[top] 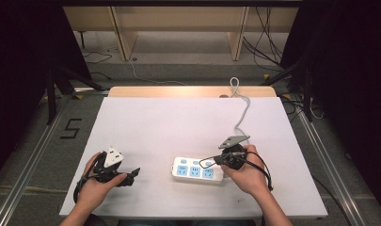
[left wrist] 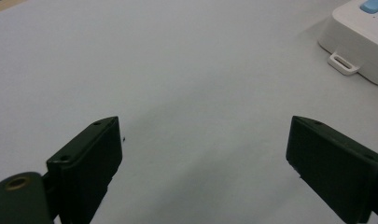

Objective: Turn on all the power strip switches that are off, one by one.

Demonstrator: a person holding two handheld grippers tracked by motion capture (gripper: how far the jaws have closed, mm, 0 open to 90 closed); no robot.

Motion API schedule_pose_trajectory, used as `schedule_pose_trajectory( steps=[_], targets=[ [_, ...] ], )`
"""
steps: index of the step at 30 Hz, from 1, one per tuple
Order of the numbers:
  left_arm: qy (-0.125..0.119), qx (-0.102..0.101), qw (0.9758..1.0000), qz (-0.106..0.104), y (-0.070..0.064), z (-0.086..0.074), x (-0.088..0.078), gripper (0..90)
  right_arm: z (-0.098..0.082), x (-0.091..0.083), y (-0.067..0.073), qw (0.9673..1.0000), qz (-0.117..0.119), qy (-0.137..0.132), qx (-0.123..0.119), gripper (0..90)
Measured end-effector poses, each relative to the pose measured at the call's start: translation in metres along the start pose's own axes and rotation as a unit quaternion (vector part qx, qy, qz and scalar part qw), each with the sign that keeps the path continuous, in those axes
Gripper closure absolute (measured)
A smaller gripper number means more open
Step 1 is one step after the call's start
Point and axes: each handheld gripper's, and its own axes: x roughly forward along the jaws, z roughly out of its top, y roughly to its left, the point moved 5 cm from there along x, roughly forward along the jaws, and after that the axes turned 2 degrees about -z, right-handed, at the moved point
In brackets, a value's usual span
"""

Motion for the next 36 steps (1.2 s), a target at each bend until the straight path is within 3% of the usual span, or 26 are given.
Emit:
schedule_pose_trajectory(
  steps=[36],
  targets=[
    [0.001, 0.003, 1.0000, 0.000, 0.000, 0.000, 0.000, 11.1, 0.016, 0.018, 0.010, 0.9989, 0.023, 0.038, -0.015, 90.0]
  ],
)
